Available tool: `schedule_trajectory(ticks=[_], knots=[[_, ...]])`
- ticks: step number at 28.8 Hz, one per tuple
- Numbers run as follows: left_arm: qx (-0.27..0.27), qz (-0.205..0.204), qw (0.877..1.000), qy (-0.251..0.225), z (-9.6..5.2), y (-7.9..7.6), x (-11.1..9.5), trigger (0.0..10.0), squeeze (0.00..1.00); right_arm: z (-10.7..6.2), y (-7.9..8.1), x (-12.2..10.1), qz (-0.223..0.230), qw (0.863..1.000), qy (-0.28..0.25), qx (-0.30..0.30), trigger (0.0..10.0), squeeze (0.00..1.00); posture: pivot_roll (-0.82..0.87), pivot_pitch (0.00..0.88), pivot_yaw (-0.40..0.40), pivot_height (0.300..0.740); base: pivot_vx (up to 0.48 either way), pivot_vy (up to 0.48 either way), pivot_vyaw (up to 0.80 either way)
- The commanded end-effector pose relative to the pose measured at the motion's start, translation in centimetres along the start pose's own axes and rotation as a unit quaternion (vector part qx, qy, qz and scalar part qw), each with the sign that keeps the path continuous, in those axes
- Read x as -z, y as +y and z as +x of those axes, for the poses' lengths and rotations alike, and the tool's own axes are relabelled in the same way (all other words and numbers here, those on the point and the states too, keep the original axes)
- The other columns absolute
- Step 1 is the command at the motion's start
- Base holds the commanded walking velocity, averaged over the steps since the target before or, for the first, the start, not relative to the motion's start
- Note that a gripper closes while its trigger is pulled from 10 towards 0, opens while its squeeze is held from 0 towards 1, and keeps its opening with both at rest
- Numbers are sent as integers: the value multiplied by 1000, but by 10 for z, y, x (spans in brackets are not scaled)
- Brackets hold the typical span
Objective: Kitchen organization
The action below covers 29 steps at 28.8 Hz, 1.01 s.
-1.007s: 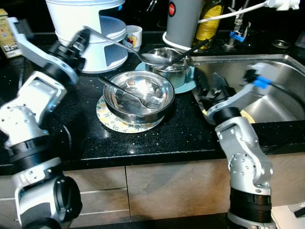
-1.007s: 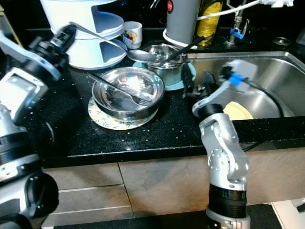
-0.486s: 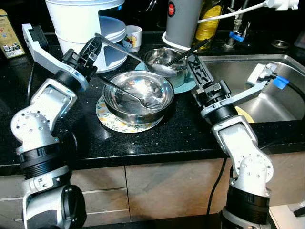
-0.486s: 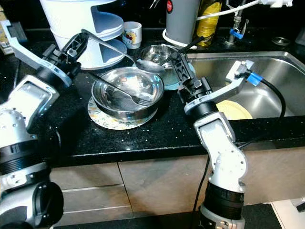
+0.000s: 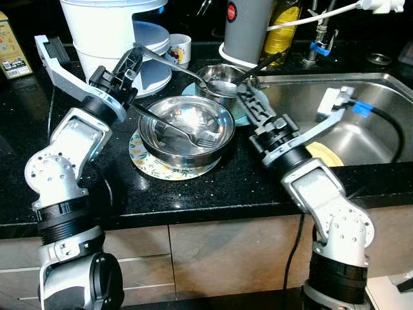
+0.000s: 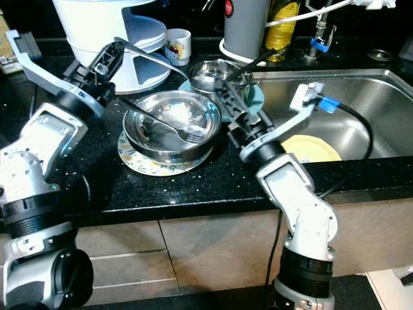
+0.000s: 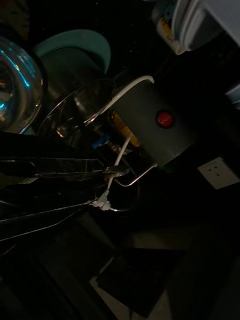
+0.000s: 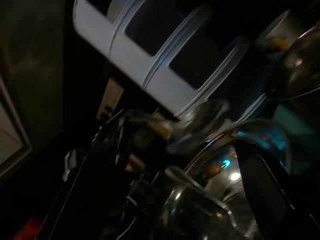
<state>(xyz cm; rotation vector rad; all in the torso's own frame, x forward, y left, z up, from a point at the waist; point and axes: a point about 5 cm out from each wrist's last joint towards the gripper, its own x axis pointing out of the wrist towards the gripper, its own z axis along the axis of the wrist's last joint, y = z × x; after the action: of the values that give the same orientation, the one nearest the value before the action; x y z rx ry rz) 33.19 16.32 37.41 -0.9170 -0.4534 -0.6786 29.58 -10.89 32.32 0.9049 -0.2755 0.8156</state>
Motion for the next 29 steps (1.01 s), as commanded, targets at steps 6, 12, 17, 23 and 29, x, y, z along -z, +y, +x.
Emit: schedule_trajectory(ticks=[6,12,17,23,29], knots=[[6,4,1000,4,-2,-4,4,0,0,-1,10,3,7,1000,12,-19,10000,0,-1,254,17,740,0,0,0],[6,7,1000,9,-2,-3,5,0,0,0,12,2,17,1000,3,-18,0,0,-1,257,17,740,0,0,0],[6,14,1000,14,-2,-3,6,0,0,0,13,1,25,999,-1,-21,0,0,1,257,16,740,0,0,0],[8,22,999,22,-3,-2,7,0,0,0,13,0,26,999,-4,-20,0,0,0,258,16,740,0,0,0],[12,43,998,37,-4,-4,12,0,0,0,12,-1,28,999,-10,-14,0,0,2,258,17,740,0,0,0]])
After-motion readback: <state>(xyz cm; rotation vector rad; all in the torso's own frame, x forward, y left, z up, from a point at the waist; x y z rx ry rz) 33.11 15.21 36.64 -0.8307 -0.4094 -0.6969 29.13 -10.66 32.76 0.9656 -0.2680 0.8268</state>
